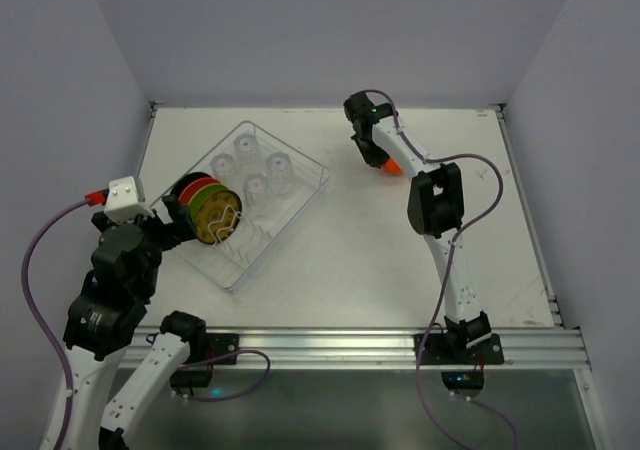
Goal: Unload the mixed dishes from the dish rack
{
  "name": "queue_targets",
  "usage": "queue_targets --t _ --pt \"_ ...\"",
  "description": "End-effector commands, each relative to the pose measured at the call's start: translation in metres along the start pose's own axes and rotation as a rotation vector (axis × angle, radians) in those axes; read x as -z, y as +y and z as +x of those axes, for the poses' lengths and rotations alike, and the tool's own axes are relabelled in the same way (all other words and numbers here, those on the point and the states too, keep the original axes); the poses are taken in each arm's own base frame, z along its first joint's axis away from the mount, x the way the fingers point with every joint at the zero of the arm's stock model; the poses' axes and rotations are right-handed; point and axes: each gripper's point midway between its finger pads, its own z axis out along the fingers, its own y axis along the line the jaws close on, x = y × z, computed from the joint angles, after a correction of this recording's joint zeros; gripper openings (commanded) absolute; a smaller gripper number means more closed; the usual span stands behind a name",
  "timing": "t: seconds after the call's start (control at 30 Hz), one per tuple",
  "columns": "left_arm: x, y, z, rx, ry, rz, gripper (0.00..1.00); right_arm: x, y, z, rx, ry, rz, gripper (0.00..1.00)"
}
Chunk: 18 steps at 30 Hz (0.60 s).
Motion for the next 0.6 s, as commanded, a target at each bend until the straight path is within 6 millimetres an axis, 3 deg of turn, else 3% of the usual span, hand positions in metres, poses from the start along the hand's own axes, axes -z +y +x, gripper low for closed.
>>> queue_targets --t 0.0,0.1,0.17,0.33,0.43,0.53,0.57 --pt "0.001 -0.003 0.003 -0.035 0.029 0.021 1.0 0.026 -0.013 -0.02 0.088 -0.082 0.103 0.0" --pt "-0.005 -0.005 0.008 -0.059 0.068 0.014 1.0 0.021 -0.001 -0.019 0.11 -0.074 0.106 0.07" --pt "-0.007 -0.008 0.009 -0.074 0.1 0.014 1.0 0.02 0.004 -0.017 0.117 -0.073 0.106 0.21" --pt "-0.008 -0.01 0.01 -0.097 0.148 0.012 1.0 0.024 0.01 -0.015 0.082 -0.088 0.071 0.27" --pt "-0.008 -0.011 0.013 -0.101 0.163 0.013 1.0 0.04 0.005 -0.02 0.055 -0.134 0.065 0.31" --pt "-0.01 -0.014 0.016 -0.109 0.188 0.02 1.0 0.069 -0.003 -0.024 0.007 -0.179 0.059 0.36" --pt "-0.015 -0.016 0.019 -0.123 0.208 0.019 1.0 0.089 -0.011 -0.028 -0.017 -0.218 0.055 0.39"
